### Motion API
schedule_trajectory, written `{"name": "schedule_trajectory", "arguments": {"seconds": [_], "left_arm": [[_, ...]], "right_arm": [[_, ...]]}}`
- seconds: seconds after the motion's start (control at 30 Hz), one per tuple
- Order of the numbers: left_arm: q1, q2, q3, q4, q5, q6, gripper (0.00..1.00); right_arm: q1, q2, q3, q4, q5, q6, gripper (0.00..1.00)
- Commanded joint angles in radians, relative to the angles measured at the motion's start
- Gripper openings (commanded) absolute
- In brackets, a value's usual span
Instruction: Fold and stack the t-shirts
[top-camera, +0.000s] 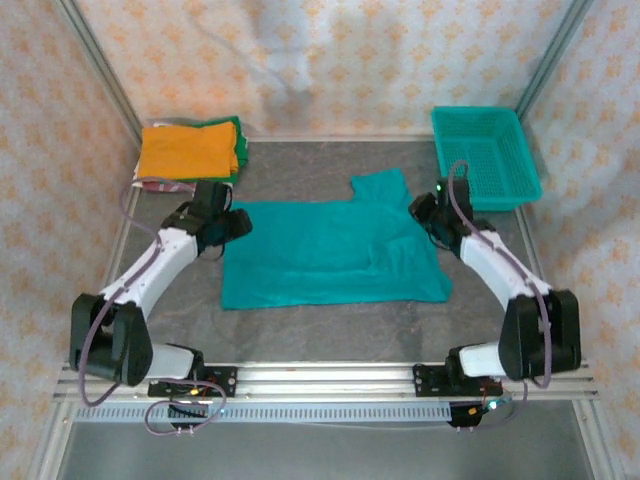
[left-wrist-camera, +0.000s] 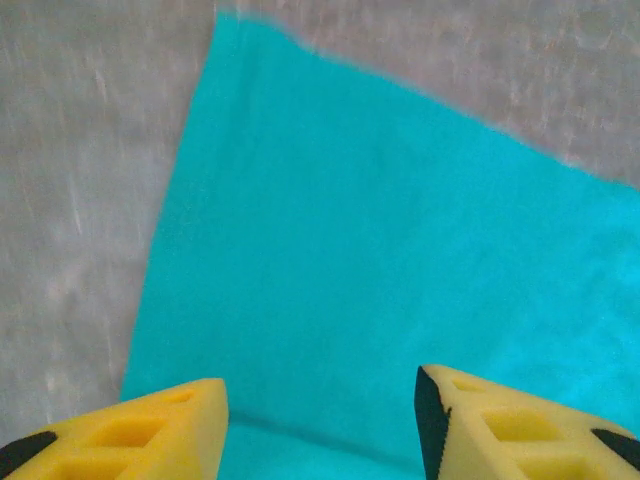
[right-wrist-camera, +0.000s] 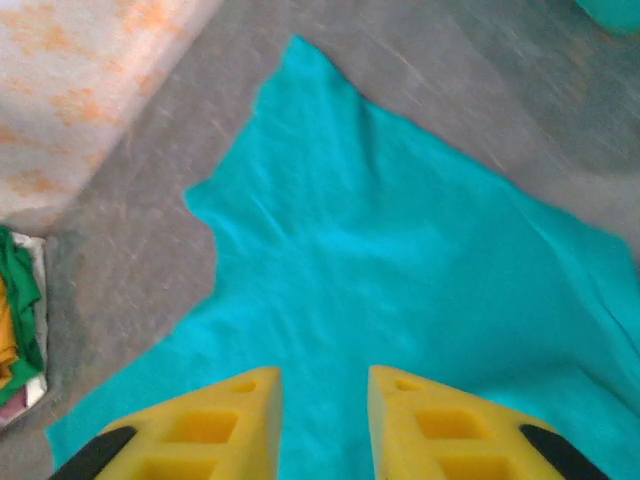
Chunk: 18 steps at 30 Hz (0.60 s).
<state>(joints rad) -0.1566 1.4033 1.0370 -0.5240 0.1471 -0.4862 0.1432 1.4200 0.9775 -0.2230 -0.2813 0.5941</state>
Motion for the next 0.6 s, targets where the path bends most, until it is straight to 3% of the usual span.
{"name": "schedule_trajectory", "arguments": {"seconds": [0.0,0.13,0.23,0.37,0.57], "left_arm": [[0.006,0.208,0.264,-0.075,-0.130,0.195,0.60],[0.025,0.399,0.480,-0.165,-0.233,0.248,0.70],[0.073,0.525,0.602,-0.206,-0.198,0.223,0.70],[0.101,0.641,0.690,-0.229,-0.177,0.198,0.70],[0.118,0.727,0.701,-0.203,-0.139,0.192,0.70]], "right_arm": [[0.001,0.231,0.285,-0.135,-0.002,-0.166,0.33],[-0.001,0.437,0.528,-0.183,0.016,-0.258,0.38],[-0.001,0.574,0.677,-0.194,0.029,-0.313,0.43],[-0.002,0.726,0.840,-0.207,0.017,-0.375,0.51],[-0.001,0.995,1.214,-0.469,0.050,-0.434,0.56]]}}
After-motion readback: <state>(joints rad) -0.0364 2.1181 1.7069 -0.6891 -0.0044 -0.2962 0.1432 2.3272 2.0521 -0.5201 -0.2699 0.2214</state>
